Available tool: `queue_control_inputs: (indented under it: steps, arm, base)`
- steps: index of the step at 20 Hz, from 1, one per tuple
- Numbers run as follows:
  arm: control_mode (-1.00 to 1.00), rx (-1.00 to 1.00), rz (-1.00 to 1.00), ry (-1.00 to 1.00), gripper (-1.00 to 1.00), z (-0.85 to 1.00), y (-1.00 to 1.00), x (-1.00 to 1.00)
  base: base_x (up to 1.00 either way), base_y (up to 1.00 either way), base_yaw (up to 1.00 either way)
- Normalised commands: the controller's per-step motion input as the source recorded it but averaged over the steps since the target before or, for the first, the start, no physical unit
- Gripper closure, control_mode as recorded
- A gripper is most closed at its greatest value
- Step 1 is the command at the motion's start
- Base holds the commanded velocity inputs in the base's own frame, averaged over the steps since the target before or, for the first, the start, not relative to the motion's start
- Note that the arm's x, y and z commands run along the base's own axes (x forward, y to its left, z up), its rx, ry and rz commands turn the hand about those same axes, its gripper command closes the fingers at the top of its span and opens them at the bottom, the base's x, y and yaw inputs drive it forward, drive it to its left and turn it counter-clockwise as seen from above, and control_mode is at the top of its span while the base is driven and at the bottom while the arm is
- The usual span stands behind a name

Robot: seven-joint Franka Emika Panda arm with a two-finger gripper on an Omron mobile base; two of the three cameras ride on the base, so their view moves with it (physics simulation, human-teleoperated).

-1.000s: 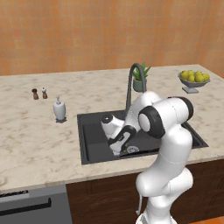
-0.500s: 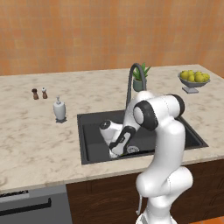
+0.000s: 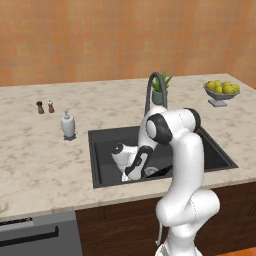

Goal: Pick the pan and sponge and place them into the sink. Then turn on the water.

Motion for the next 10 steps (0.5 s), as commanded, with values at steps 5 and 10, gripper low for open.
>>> queue_control_inputs:
  steps: [5, 10]
  arm:
    - [-1.00, 0.00, -0.06, -0.04, -1.00, -0.17, 0.04, 0.04]
    - [-1.00, 0.00, -0.03, -0.24, -1.00, 0.06, 0.03, 0.00]
  base:
    - [0.00, 0.00, 0.00]
    - [0.00, 0.00, 0.00]
